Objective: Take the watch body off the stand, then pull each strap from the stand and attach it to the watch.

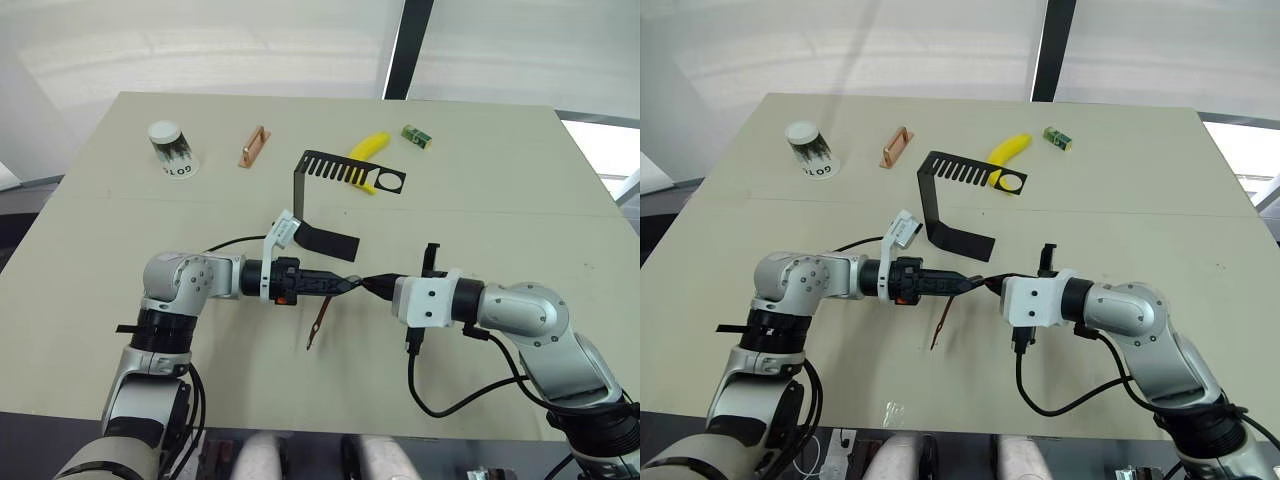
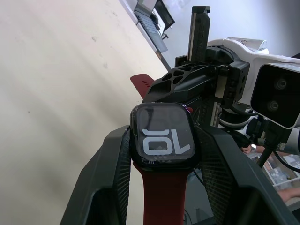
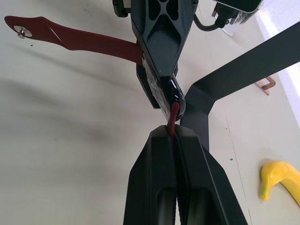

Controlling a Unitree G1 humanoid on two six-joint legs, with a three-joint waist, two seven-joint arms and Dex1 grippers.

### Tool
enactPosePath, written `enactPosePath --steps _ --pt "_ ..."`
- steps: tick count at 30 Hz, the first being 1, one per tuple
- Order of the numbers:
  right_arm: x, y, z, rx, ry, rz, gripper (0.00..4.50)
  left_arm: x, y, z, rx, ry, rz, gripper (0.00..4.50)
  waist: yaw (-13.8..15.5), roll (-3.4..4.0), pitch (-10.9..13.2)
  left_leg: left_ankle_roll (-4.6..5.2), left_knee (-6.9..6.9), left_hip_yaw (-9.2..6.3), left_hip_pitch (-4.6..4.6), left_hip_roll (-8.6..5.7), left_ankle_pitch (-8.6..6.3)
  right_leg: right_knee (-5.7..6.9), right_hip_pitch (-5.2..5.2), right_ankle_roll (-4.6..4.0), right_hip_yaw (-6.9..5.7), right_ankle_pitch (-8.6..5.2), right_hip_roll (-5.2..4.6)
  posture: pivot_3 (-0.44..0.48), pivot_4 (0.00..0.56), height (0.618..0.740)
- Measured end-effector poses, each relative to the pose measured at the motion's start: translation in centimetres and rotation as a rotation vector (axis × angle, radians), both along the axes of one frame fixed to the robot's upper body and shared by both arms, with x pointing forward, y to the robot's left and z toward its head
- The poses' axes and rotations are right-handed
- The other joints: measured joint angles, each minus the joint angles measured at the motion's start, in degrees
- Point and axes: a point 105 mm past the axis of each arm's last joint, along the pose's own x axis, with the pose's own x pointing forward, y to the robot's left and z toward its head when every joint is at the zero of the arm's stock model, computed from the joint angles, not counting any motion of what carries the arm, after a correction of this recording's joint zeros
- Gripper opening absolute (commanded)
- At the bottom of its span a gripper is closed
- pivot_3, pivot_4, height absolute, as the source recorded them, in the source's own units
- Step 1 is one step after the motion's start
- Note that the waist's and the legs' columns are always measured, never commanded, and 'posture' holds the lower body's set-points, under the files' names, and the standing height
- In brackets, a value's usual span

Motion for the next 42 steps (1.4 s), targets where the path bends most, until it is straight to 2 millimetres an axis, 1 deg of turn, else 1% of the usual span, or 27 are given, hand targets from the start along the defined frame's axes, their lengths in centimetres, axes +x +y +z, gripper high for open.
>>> enactPosePath --steps 42 --pt "0.03 -0.07 -0.06 -0.001 0.002 -0.003 0.00 -0.08 -0.14 0.04 -0.006 0.004 -0.005 1.61 0.00 0.00 0.00 0.00 0.00 0.00 0.00 0.00 0.00 -0.02 0.00 0.00 0.00 0.00 0.00 0.000 0.150 0.740"
